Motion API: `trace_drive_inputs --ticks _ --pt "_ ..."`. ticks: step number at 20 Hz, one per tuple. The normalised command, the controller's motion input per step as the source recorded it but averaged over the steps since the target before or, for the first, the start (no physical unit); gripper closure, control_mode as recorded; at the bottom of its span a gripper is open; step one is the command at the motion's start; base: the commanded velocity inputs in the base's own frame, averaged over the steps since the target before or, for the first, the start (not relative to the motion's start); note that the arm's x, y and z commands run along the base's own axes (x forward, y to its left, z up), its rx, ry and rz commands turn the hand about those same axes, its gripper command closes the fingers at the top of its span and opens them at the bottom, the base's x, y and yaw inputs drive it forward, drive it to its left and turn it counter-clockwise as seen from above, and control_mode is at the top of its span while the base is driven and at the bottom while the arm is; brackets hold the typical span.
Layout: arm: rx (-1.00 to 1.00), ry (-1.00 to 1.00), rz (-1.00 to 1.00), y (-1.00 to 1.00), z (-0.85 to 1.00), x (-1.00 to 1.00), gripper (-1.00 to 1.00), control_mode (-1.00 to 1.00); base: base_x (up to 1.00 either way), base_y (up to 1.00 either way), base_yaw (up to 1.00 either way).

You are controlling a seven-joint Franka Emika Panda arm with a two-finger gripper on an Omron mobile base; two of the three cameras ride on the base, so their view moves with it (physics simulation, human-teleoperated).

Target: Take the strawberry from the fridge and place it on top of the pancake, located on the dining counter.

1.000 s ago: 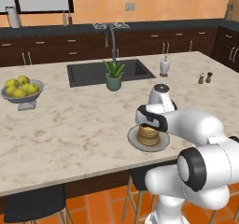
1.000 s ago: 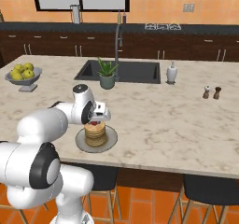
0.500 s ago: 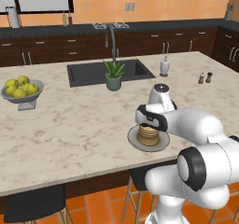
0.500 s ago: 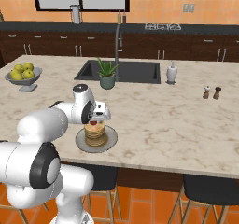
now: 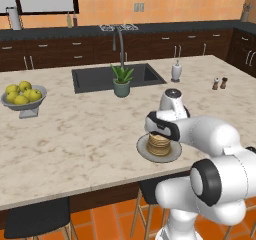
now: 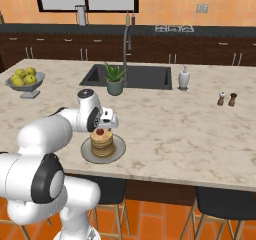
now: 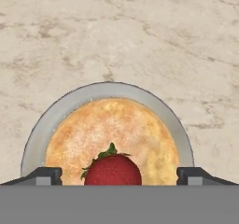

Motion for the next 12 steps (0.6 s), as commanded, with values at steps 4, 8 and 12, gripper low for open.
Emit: trace_drive_inputs --ticks 4,8,12 --pt "0.00 0.00 0.00 0.00 0.30 -0.11 -1.00 -1.00 0.00 0.00 0.00" --pt "0.00 -0.01 0.00 0.03 0.36 -0.28 -1.00 -1.00 0.00 0.00 0.00" --pt "0.00 -0.02 -0.01 0.20 0.44 -0.51 -1.00 -1.00 0.00 0.00 0.00"
